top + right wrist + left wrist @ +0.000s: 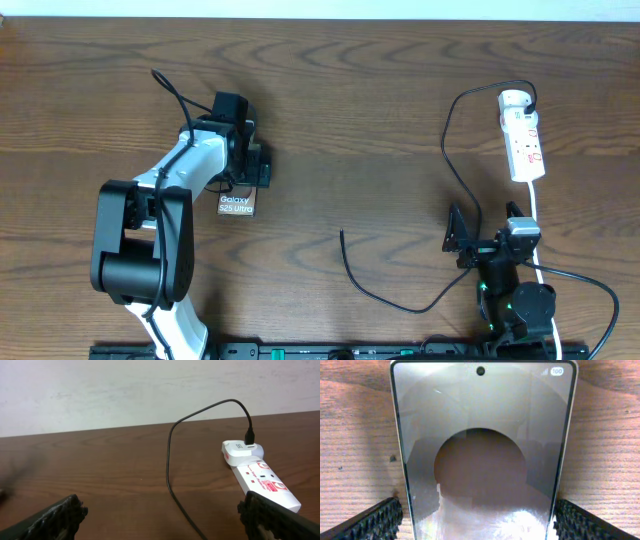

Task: Plug charger to phone and switch on socket
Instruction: 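Lower the left gripper and grasp the phone box's near end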

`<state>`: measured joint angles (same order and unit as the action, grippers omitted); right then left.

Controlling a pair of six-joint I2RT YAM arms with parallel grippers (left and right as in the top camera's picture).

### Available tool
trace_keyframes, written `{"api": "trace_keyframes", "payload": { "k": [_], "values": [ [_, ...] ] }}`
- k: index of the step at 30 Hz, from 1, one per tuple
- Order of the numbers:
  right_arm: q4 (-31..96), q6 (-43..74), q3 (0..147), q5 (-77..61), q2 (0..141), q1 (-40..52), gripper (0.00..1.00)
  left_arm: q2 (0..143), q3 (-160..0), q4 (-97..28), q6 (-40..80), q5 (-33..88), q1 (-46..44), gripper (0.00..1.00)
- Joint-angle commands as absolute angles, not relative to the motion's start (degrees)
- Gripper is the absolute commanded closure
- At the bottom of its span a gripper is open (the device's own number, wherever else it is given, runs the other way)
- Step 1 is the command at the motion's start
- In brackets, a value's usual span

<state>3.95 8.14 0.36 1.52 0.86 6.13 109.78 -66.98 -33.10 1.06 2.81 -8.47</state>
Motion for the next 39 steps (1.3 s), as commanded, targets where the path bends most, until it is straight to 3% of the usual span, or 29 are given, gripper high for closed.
{"api": "trace_keyframes", "payload": {
  "k": [1, 12, 18, 27, 35, 39],
  "values": [
    [4.1, 8.7, 0.3, 2.0, 0.7, 6.5, 0.01, 111.4, -65.0, -32.5, 0.5, 2.3, -8.4, 0.12],
    [4.1, 8.7, 0.3, 2.0, 0.7, 6.5, 0.01, 111.4, -65.0, -32.4, 0.5, 2.3, -8.4, 0.19],
    [4.1, 8.7, 0.3, 2.0, 0.7, 6.5, 0.01, 111.4, -65.0, -32.4, 0.5, 2.3, -8.4, 0.33],
    [4.1, 8.7, 0.3, 2.0, 0.7, 6.5, 0.01, 111.4, -65.0, -32.4, 0.5, 2.3, -8.4, 0.43],
    [4.1, 8.7, 0.3, 2.0, 0.7, 6.5, 0.01, 111.4, -65.0, -32.4, 0.5, 2.3, -8.4, 0.58],
    [4.1, 8.7, 0.3, 2.0, 0.7, 6.5, 0.01, 111.4, -65.0, -32.2, 0.5, 2.3, -8.4, 0.75]
  ]
}}
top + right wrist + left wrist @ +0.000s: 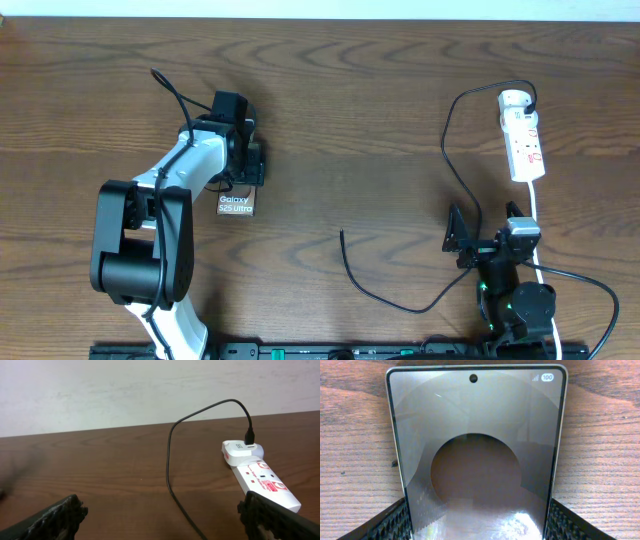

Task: Plug charger to phone and switch on socket
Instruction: 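Lower the left gripper and grasp the phone box's near end, then lift the phone box with the left gripper and tilt it upright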

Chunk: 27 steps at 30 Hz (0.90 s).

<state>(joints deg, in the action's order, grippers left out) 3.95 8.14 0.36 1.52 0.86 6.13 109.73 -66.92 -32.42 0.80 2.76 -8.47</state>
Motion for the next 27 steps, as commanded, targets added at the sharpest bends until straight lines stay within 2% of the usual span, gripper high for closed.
{"api": "trace_keyframes", "payload": {
  "k": [1, 3, 12, 21, 26, 27],
  "values": [
    [4.1, 8.7, 0.3, 2.0, 0.7, 6.5, 0.01, 111.4, -65.0, -32.2, 0.5, 2.3, -8.4, 0.78],
    [4.1, 8.7, 0.3, 2.0, 0.7, 6.5, 0.01, 111.4, -65.0, -32.2, 0.5, 2.3, -8.4, 0.92],
    [4.1, 8.7, 0.3, 2.0, 0.7, 6.5, 0.01, 108.9, -67.3, -32.7, 0.5, 2.3, -8.4, 0.93],
    [4.1, 8.7, 0.3, 2.0, 0.7, 6.5, 0.01, 94.0, -70.6, -32.5, 1.5, 8.2, -8.4, 0.93],
    [4.1, 8.7, 0.3, 2.0, 0.7, 6.5, 0.01, 84.8, -70.6, -32.6, 9.4, 11.6, -8.4, 0.92],
    [4.1, 8.7, 0.3, 2.0, 0.7, 6.5, 0.01, 81.6, -70.6, -33.4, 17.3, 11.6, -8.4, 0.93]
  ]
}}
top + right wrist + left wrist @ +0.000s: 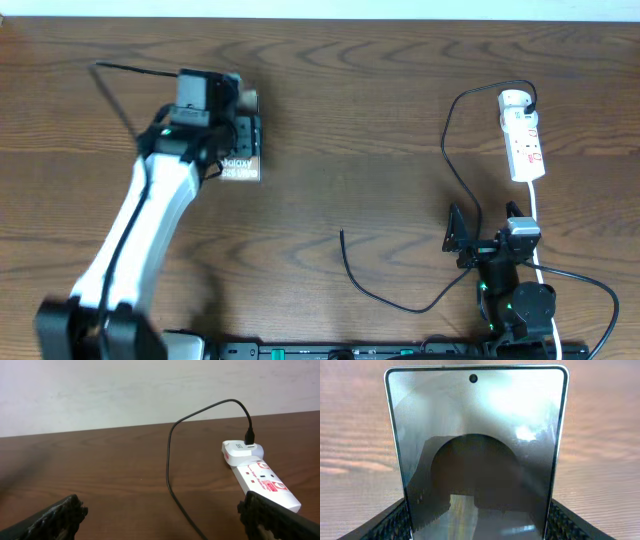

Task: Plug charger to phone and switch on socket
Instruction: 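Lift the phone box with the left gripper and tilt it upright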

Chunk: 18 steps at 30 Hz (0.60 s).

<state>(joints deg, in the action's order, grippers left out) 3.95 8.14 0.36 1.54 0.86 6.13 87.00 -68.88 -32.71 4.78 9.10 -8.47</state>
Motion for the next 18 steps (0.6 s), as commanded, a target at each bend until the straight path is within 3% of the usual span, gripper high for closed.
{"api": "trace_keyframes", "payload": {
  "k": [1, 12, 18],
  "values": [
    [4.1, 8.7, 0.3, 2.0, 0.7, 6.5, 0.01, 80.1, -70.6, -34.1, 22.1, 12.2, -8.4, 0.93],
    [4.1, 8.7, 0.3, 2.0, 0.7, 6.5, 0.01, 75.9, -70.6, -35.9, 59.0, 45.9, -4.5, 0.93],
    [4.1, 8.7, 0.3, 2.0, 0.7, 6.5, 0.01, 76.2, -70.6, -35.9, 78.9, 55.2, -1.7, 0.93]
  ]
}}
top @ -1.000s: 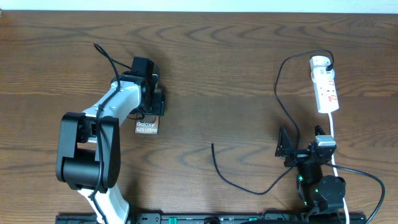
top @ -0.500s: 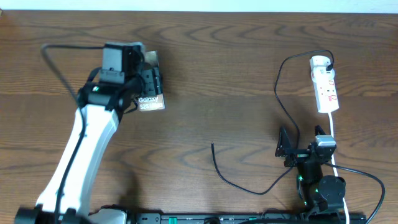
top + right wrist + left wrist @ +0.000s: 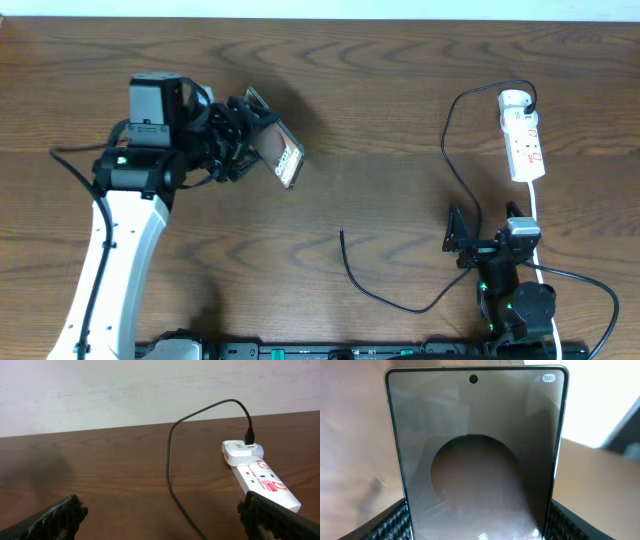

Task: Plug charger to phone and switch on socket
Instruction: 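Lift the phone box with the left gripper and tilt it upright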

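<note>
The phone [image 3: 277,152] hangs above the left half of the table, tilted, its top end pointing right. My left gripper [image 3: 240,138] is shut on its lower part; in the left wrist view the screen [image 3: 477,455] fills the frame, with a finger [image 3: 395,521] against each long edge. The black charger cable [image 3: 447,150] runs from the white adapter [image 3: 514,99] down to its free end [image 3: 342,235] lying on the table. The white socket strip [image 3: 526,145] lies at the far right. My right gripper [image 3: 462,236] stands open near the front edge, holding nothing.
The right wrist view looks along the dark wooden table [image 3: 100,470] to a pale wall, with the cable [image 3: 170,460] and strip [image 3: 265,482] ahead on the right. The strip's white lead [image 3: 537,215] runs past the right arm.
My left arm has lifted and turned, so the phone has gone from flat near the far left to tilted in the air, further right. The right arm, cable and strip have not moved.
At first my left gripper stood open around the phone lying flat on the table. Then its fingers were shut on the phone's edges. Later the phone was held further back on the left, and now it is raised and tilted rightward.
</note>
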`<state>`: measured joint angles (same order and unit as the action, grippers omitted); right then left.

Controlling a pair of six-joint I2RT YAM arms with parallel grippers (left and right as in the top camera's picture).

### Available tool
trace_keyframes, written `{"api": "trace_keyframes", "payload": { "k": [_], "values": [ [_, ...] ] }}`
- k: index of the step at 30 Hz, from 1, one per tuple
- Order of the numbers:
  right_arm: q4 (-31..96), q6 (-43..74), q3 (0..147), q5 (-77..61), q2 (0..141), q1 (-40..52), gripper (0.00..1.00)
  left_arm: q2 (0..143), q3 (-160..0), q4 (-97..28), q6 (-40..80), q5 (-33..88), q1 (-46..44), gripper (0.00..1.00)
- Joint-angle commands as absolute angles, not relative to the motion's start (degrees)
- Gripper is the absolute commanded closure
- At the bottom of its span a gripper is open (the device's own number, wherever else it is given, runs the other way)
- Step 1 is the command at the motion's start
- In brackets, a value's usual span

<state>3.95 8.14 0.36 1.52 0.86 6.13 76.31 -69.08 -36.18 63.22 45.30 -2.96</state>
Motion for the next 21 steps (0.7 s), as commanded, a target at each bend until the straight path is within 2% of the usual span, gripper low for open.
{"api": "trace_keyframes", "payload": {
  "k": [1, 9, 21],
  "values": [
    [4.1, 8.7, 0.3, 2.0, 0.7, 6.5, 0.01, 76.2, -70.6, -35.9, 81.3, 56.5, -1.2, 0.93],
    [4.1, 8.7, 0.3, 2.0, 0.7, 6.5, 0.01, 76.2, -70.6, -35.9, 88.9, 65.3, -0.4, 0.93],
    [3.7, 8.8, 0.3, -2.0, 0.7, 6.5, 0.01, 76.2, -70.6, -35.9, 88.8, 65.3, -0.3, 0.93]
  ]
}}
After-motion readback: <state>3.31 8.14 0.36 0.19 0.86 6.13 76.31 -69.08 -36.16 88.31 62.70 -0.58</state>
